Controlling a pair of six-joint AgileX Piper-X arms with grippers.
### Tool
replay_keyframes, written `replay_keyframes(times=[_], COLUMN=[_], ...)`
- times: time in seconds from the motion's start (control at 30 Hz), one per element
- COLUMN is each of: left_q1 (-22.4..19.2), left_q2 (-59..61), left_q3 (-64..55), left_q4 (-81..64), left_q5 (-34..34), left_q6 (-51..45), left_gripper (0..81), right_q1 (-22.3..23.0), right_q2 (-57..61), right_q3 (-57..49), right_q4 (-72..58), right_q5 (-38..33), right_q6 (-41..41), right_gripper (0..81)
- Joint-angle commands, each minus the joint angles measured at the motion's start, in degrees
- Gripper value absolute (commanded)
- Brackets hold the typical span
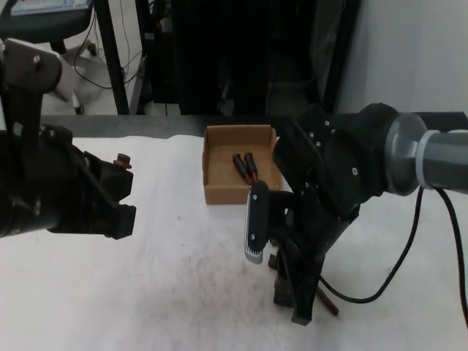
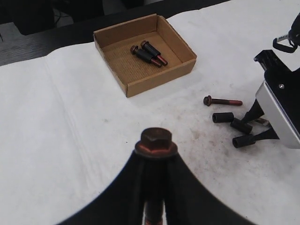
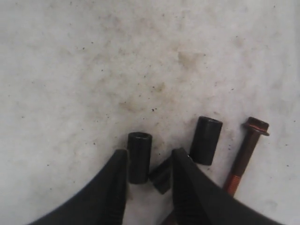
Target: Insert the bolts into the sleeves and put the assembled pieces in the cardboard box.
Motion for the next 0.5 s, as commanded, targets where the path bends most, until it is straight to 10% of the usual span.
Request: replay_keyframes(times=[0.0,0.47], left_q1=[0.2,0.2], left_q2=[-0.7,-0.7], left_q3=[-0.2,-0.2], left_q4=[-0.9,-0.9], left_q5=[0.4,0.4], left_q6=[-0.3,0.6], left_gripper=[0.3,0.3], right_q1=[0.1,0.1], right_q2=[0.6,6.4], right_q3=[-0.5,-0.5], right_q4=[0.5,-0.2], right_q5=[0.1,0.8], right_q6=[-1.0,-3.0], right_gripper=[30.0,30.0])
